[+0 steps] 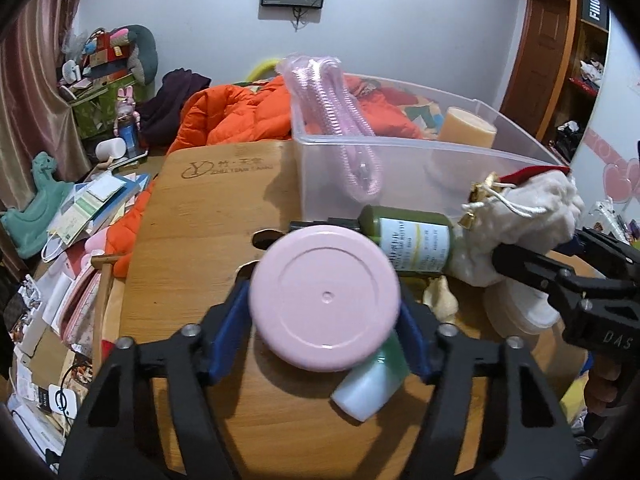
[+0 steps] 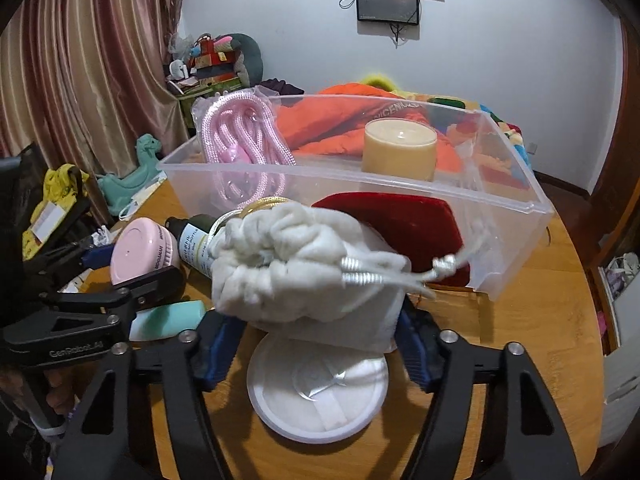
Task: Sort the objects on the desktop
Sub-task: 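Grasp the pink round lid with the left tool while the right tool grasps the white drawstring pouch, then lift and carry the pink lid and white pouch over the box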
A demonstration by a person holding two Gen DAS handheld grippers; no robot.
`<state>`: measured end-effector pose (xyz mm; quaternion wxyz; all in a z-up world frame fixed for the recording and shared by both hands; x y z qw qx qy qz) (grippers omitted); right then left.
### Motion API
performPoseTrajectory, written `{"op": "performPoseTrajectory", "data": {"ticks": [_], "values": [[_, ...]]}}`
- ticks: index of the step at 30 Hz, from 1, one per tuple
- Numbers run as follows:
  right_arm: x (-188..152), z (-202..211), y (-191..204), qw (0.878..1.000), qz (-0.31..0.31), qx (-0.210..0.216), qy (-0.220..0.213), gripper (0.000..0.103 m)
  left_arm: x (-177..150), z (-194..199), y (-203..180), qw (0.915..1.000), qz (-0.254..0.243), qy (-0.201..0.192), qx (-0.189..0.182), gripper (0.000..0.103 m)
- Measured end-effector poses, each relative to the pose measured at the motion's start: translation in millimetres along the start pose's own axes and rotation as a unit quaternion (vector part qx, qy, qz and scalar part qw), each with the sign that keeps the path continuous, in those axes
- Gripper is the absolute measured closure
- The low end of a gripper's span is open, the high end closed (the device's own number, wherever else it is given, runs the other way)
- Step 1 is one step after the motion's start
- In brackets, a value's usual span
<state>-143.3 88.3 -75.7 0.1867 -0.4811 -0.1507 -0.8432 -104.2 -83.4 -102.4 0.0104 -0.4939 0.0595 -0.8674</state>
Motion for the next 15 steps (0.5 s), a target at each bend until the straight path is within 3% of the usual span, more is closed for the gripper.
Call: {"op": "performPoseTrajectory", "data": {"ticks": [5, 15], "values": [[8, 10, -4, 1.000, -0.010, 0.012, -0.011, 0.048, 0, 2, -3, 1.0000, -0.002, 0.000, 0.006, 0.040], [24, 34, -15, 0.997, -0.044, 0.038, -0.042, 0.050, 15, 24, 0, 0.9995, 0.014, -0.028, -0.004, 0.040]]}}
Point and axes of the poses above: each gripper's, at about its wrist camera, not at the fingertips, and z roughly against the way its jaws point, y to its left, x to its top, the point moved 2 cm from there along -z, roughly the way its jaws point, and after that the axes turned 13 degrees about -y, right-handed, at the moved point
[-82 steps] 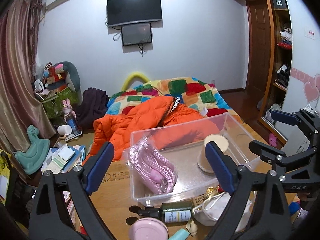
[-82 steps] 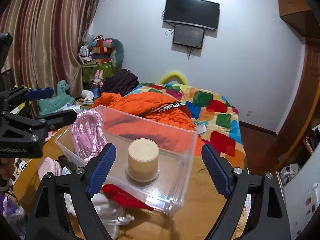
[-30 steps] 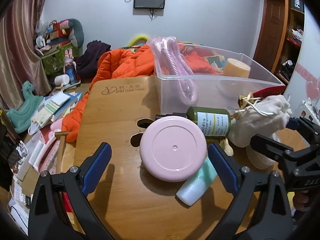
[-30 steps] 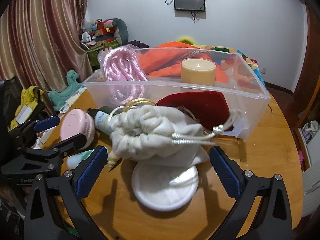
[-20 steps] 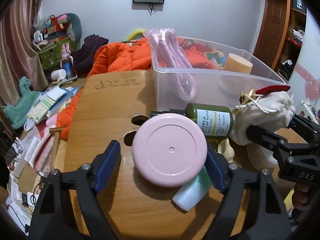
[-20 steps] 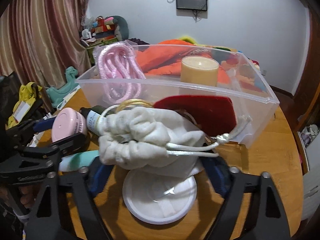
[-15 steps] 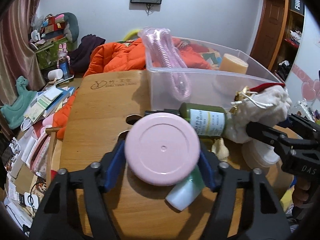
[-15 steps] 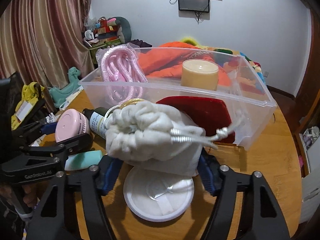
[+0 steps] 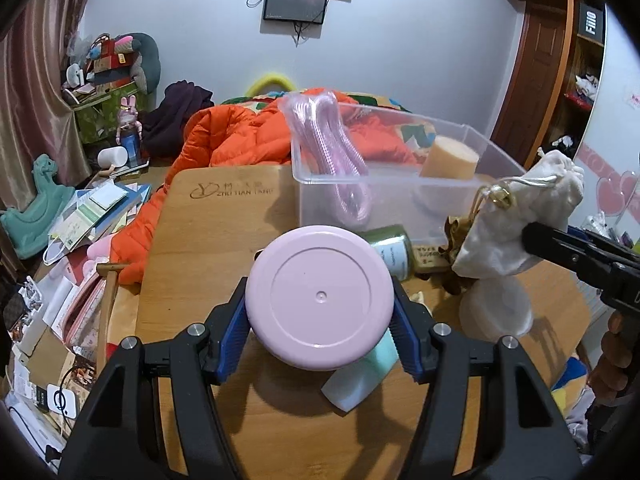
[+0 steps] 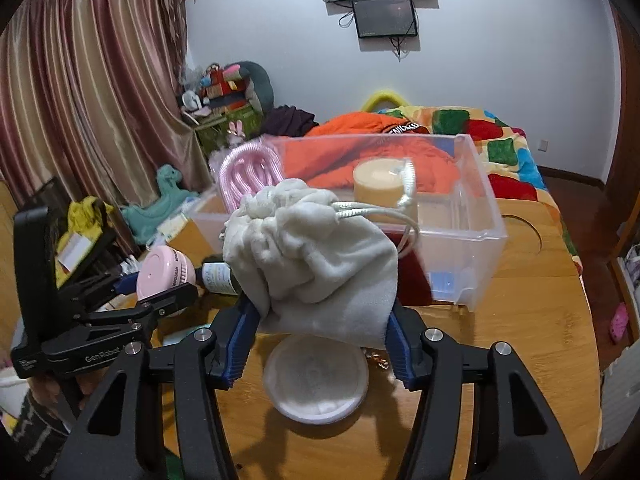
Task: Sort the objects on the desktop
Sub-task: 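Lift and carry the pink lid and white pouch over the box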
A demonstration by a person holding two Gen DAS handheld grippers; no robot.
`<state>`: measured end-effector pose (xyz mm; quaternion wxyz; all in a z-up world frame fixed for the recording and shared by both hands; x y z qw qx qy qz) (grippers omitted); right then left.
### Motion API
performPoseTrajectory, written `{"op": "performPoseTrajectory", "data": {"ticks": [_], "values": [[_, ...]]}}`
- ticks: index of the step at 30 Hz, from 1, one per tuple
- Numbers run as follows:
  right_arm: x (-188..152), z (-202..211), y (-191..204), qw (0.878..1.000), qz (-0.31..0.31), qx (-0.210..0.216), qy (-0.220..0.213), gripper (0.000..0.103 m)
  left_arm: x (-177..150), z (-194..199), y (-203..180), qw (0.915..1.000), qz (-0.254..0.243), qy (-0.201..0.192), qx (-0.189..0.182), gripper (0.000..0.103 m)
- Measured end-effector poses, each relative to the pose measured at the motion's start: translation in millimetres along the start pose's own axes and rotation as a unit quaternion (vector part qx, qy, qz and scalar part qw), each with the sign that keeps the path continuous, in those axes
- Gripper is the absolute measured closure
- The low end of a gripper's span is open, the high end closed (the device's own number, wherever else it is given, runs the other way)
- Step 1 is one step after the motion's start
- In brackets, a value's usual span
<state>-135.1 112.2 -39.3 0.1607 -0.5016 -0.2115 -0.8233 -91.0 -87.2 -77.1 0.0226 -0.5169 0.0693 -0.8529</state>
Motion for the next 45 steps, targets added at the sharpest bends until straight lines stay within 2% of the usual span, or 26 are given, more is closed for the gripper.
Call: {"op": "performPoseTrajectory", "data": {"ticks": [11, 25, 32, 45], "values": [[17, 30, -8, 0.999, -0.019, 0.001, -0.035, 0.050, 12, 21, -9, 0.9997, -0.004, -0.022, -0.001, 0.040], [40, 58, -22, 0.997, -0.025, 0.004, -0.075, 0.050, 52, 30, -24, 0.9979, -0.005, -0.061, -0.020, 0.040], [46, 54, -27, 0.997, -0.014, 0.008, -0.071, 0.052, 66, 16, -34, 0.9974, -0.010, -0.063, -0.033, 0.040], [55, 16, -46, 0.999, 0.003, 0.001, -0.039, 0.053, 81, -27, -47, 0.9977, -0.013, -0.040, -0.052, 0.040]]}}
Point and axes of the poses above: each gripper's, at about its wrist camera, not at the fingertips, and z roughly against the way its jaws point, y to its left, x to its top, the point moved 2 cm from there along -z, roughly the way its jaws point, and after that the axes turned 13 degrees about -y, right-handed, at the moved point
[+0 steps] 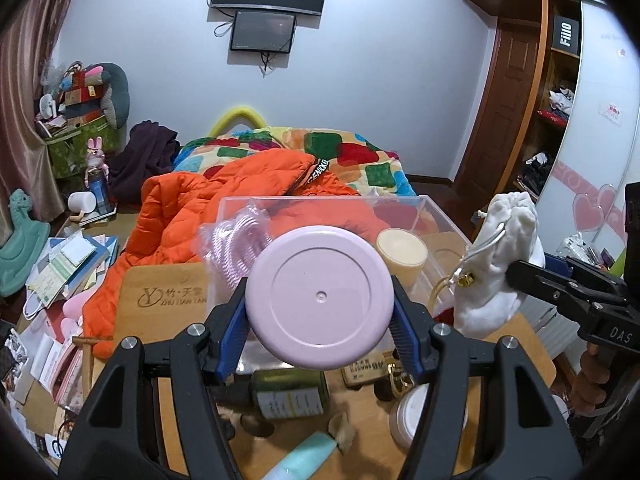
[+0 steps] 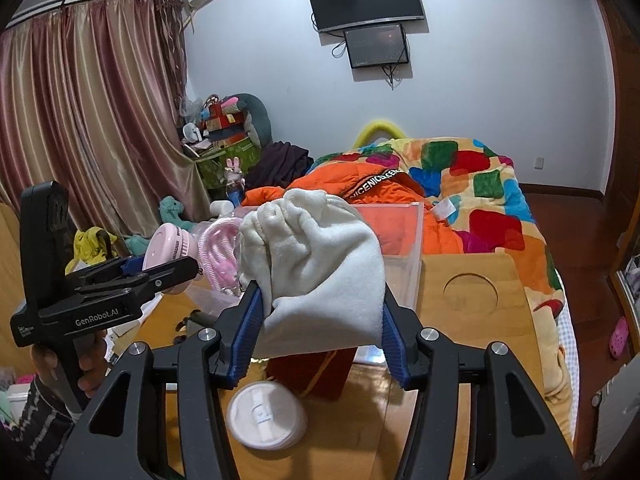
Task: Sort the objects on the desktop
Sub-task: 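Lift and carry the pink lid and white pouch over the box, then drop the pink lid and white pouch into the box, opening both tools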
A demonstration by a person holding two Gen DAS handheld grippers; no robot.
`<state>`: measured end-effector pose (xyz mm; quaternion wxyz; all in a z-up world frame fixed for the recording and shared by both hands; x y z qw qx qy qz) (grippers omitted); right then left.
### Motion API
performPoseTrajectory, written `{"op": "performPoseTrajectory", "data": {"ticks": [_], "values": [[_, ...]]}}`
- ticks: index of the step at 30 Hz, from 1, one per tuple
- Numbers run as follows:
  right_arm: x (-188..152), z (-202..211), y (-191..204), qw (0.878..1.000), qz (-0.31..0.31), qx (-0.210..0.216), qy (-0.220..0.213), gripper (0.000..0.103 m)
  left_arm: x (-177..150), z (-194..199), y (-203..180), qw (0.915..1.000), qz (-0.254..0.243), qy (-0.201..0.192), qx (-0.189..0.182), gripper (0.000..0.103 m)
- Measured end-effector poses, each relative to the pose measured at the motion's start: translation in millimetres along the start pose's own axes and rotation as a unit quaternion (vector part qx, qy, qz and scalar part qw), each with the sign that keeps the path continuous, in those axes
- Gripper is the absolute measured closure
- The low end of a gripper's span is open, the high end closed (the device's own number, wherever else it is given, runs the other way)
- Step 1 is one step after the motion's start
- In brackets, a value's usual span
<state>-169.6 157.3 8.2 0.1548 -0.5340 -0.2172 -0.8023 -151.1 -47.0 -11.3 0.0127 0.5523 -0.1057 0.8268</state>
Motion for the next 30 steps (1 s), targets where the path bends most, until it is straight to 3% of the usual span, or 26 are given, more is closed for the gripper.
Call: {"op": "performPoseTrajectory", "data": {"ticks": [19, 30], "values": [[10, -58, -16, 0.998, 0.045, -0.012, 0.029, 0.054, -13, -51, -12, 0.9987, -0.017, 0.047, -0.012, 0.040], [13, -68, -11, 0.995, 0.087, -0.033, 0.026, 0.054, -19, -63, -17, 0.9971, -0.027, 0.070, -0.013, 0.040]]}}
Point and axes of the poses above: each gripper's, at about its wrist camera, not at the fingertips, and z roughly against the way its jaws point, y to its left, x to its top, the point moved 2 cm from there along -z, roughly the way its jaws point, and after that the axes turned 13 degrees about -y, right-handed, at the moved point
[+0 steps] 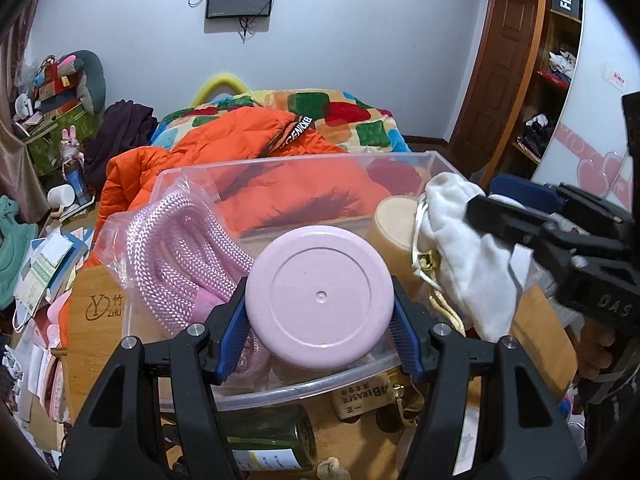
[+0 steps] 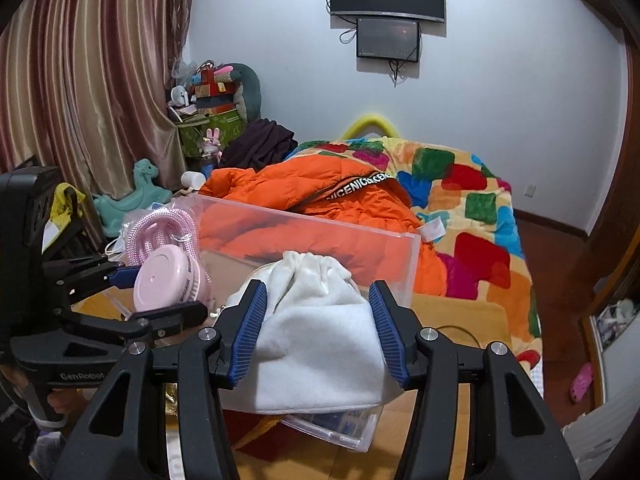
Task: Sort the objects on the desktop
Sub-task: 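Drop the pink lid and white pouch into the box, opening both tools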
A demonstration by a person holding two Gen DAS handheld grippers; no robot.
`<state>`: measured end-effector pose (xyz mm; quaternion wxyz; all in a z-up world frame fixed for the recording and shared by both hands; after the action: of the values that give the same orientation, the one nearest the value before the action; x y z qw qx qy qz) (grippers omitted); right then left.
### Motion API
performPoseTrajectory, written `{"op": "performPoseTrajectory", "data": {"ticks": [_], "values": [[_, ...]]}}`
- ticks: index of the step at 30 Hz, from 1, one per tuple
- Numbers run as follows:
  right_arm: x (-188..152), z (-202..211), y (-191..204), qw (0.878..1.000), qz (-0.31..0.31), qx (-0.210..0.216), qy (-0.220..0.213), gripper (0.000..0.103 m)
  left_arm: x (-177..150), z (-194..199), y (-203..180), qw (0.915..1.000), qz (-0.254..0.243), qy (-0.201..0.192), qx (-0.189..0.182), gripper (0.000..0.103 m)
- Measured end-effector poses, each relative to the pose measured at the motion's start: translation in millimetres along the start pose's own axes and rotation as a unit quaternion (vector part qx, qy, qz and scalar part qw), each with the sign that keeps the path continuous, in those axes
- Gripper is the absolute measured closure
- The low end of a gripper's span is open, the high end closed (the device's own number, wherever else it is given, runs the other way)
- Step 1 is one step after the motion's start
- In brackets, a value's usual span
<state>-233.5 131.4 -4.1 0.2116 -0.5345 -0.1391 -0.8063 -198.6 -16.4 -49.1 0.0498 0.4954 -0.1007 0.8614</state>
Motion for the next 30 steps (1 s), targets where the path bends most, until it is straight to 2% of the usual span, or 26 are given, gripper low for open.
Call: {"op": "performPoseTrajectory", "data": {"ticks": [7, 12, 13, 14, 17, 19, 30], "values": [[4, 30, -6, 1.000, -0.008, -0.003, -0.022, 0.054, -1, 0, 1, 1.0000, 0.004, 0.006, 0.000, 0.040], [-7, 55, -2, 0.999, -0.013, 0.022, -0.024, 0.054, 0, 3, 1, 1.0000, 0.002, 0.003, -0.001, 0.040], [-10, 57, 1, 0.999, -0.014, 0.028, -0.021, 0.055, 1, 5, 0, 1.0000, 0.002, 0.002, -0.003, 0.039], [-14, 58, 3, 0.999, -0.015, 0.034, -0.018, 0.061, 2, 5, 0, 1.0000, 0.002, 0.000, -0.004, 0.038], [-25, 49, 13, 0.999, -0.003, 0.048, 0.010, 0.082, 3, 7, -3, 1.0000, -0.006, -0.003, -0.002, 0.038], [-30, 38, 18, 0.999, 0.008, 0.042, 0.025, 0.085, 1, 7, -3, 1.0000, -0.008, -0.003, 0.000, 0.038], [-26, 0, 12, 0.998, -0.002, 0.045, 0.047, 0.085, -2, 13, 12, 0.9999, 0.009, -0.004, 0.002, 0.037]]}}
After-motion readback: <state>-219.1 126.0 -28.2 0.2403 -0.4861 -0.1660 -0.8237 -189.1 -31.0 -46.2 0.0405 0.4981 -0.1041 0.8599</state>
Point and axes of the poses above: each gripper's, at about its wrist camera, not at the fingertips, and z roughly against the way its jaws point, y to its left, x to its top, the point moved 2 cm from there along -z, roughly the way its jaws point, and after that the axes turned 13 degrees about -y, right-handed, at the moved point
